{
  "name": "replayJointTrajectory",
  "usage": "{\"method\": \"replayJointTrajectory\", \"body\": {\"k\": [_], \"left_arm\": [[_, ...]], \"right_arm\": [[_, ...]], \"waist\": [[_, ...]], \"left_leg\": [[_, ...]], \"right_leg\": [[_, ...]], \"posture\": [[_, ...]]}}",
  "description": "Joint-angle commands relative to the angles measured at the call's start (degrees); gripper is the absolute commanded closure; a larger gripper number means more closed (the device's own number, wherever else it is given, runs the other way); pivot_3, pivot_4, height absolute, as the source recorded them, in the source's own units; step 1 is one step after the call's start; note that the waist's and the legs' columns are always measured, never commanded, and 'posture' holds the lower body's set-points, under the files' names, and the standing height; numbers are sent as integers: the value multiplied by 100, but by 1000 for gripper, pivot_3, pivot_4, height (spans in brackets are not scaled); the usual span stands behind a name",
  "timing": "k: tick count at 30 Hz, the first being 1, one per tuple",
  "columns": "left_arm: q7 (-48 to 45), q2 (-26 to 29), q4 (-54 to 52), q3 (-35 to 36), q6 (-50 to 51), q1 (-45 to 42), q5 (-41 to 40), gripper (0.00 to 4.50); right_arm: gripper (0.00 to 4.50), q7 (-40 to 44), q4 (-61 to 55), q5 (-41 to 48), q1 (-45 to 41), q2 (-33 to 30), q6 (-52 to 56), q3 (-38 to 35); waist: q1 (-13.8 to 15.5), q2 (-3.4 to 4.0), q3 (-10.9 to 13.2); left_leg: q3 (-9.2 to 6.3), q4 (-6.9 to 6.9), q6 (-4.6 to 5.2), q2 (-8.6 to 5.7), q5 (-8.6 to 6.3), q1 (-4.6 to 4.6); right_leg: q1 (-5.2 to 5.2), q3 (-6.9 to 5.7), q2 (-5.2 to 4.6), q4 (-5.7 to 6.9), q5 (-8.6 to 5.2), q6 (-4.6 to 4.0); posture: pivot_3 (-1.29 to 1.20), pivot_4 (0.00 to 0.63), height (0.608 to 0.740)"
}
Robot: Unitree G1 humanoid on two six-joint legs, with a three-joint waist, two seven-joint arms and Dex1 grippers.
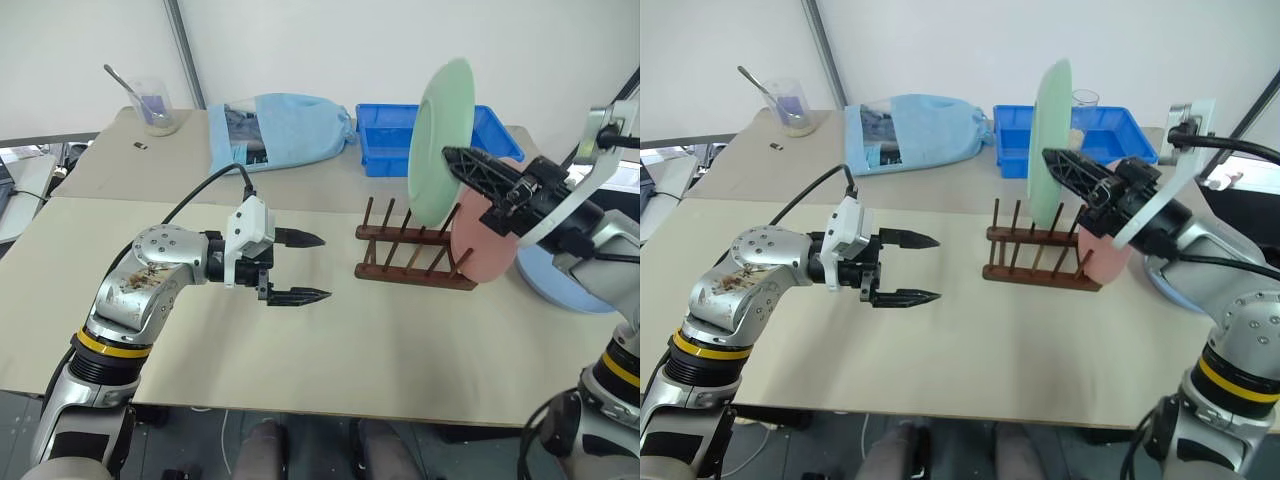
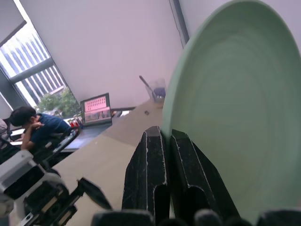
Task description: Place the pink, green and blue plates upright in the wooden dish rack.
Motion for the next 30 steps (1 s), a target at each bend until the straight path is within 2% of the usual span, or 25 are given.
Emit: {"method": "replayJointTrajectory", "body": {"k": [1,5,12,23,29,30], "left_arm": [[26,38,-217,124,-34,-32,-59,0],[39,35,-249,134,-13,-33,-79,0],[103,1,-282,120,41,-100,-90,0],[169,-14,-382,167,66,-85,-159,0],[238,-51,-443,232,130,-59,-316,0],[248,-56,-444,238,136,-59,-331,0]], "right_arm": [[4488,-97,-167,525,234,-274,-268,-223],[4488,-81,-109,636,545,-471,-494,-198],[4488,19,111,640,743,-586,-756,-14],[4488,446,1004,-24,269,-844,-661,573],[4488,393,1564,-324,-40,-861,-563,745],[4128,408,1591,-379,-92,-845,-593,749]], "waist": [[-7,0,0],[-36,0,0],[-22,0,0],[-12,0,0],[-10,0,0],[-10,0,0]], "left_leg": [[0,0,0,1,0,2],[5,-1,1,1,0,7],[7,0,1,2,0,7],[9,-1,1,1,0,6],[10,0,1,1,0,7],[9,0,1,1,0,7]], "right_leg": [[1,1,1,0,-1,2],[1,9,3,1,-20,35],[1,11,4,1,-22,39],[0,13,4,0,-21,39],[1,14,4,0,-21,40],[1,14,5,-1,-20,40]], "posture": [[0,150,696],[0,150,696],[0,150,696],[0,150,696],[0,150,696],[0,150,696]]}}
